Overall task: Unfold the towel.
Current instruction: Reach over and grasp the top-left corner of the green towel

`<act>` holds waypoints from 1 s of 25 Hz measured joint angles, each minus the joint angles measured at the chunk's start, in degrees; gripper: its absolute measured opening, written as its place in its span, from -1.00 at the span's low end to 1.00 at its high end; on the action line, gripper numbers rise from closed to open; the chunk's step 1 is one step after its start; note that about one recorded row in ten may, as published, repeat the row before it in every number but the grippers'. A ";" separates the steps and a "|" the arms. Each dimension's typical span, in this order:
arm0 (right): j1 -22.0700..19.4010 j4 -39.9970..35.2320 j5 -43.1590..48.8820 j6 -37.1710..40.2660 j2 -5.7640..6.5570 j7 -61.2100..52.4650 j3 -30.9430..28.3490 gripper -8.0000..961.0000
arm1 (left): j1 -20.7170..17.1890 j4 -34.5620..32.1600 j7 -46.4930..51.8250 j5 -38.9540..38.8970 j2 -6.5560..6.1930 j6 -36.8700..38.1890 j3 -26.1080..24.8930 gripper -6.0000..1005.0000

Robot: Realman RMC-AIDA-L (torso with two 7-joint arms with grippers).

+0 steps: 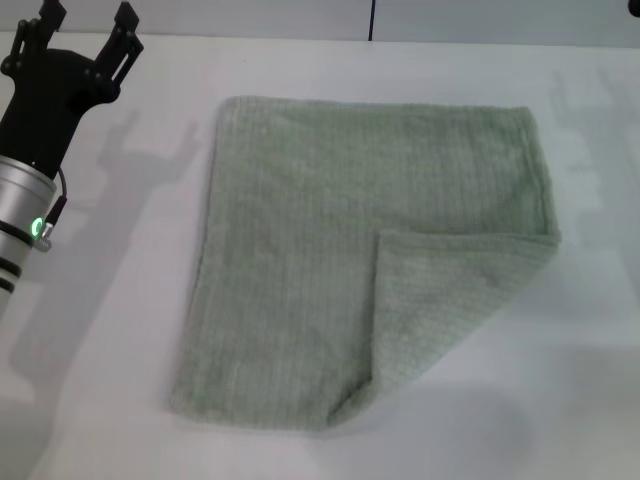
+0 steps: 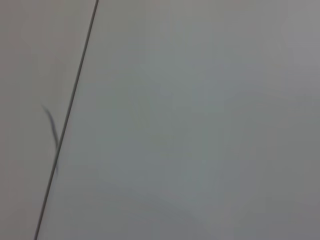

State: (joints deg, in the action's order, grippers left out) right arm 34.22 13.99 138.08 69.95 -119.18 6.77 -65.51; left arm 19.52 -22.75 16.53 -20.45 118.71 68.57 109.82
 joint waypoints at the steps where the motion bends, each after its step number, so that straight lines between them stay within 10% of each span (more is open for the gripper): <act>1: 0.00 0.00 0.00 0.00 0.00 0.00 0.00 0.24 | 0.48 0.32 -0.03 -0.01 0.00 -0.03 -0.29 0.71; 25: 0.65 0.50 -0.09 0.70 0.14 0.02 -2.08 0.24 | 1.84 1.84 -0.81 -0.12 0.17 -0.11 -3.16 0.66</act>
State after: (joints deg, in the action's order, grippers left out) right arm 34.87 14.49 137.99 70.65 -119.04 6.79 -67.59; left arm 21.36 -20.91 15.72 -20.57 118.88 68.46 106.66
